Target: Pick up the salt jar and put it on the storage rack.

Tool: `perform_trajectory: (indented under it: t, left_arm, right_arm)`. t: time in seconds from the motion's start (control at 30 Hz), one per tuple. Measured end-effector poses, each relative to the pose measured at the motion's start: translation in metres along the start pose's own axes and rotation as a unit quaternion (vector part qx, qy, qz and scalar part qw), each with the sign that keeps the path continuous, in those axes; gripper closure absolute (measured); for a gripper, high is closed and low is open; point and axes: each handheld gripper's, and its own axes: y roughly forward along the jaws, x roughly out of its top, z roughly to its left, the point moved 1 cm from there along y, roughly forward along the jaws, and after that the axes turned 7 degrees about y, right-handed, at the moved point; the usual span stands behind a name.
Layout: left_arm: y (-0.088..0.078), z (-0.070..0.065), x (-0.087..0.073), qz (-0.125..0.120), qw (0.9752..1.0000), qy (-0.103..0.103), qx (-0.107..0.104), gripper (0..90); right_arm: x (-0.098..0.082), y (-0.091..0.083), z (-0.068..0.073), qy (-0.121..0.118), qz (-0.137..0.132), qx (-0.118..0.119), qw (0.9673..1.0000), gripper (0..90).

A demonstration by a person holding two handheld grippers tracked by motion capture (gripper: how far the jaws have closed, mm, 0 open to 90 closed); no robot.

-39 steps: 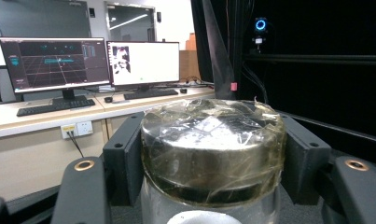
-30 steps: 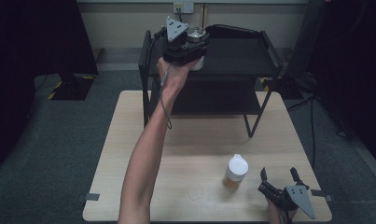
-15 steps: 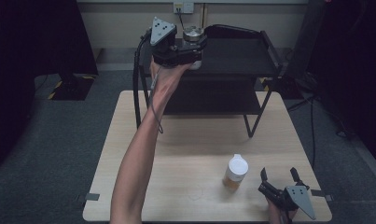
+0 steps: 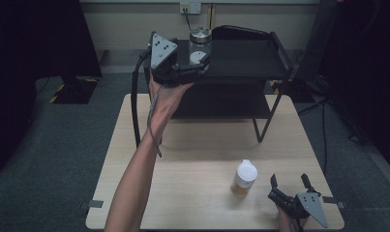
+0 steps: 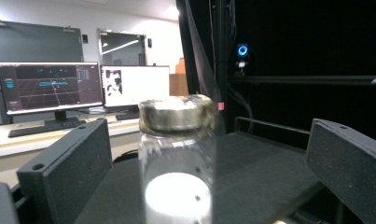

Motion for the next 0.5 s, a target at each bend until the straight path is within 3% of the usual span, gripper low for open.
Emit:
perform_trajectory:
  t: [0.23, 0.43, 0.5]
  left_arm:
    - [-0.028, -0.012, -0.012, 0.006, 0.9997, 0.024, -0.003, 0.1]
    - [-0.049, -0.025, -0.027, 0.015, 0.9993, 0.034, -0.006, 0.0]
    - [-0.058, -0.032, -0.035, 0.012, 0.9995, 0.027, -0.011, 0.0]
  right_arm:
    - [0.000, 0.000, 0.000, -0.002, 0.001, 0.003, 1.0000, 0.0]
    - [0.000, -0.001, 0.000, -0.003, 0.001, 0.003, 1.0000, 0.0]
    - [0.000, -0.001, 0.000, -0.003, 0.001, 0.003, 1.0000, 0.0]
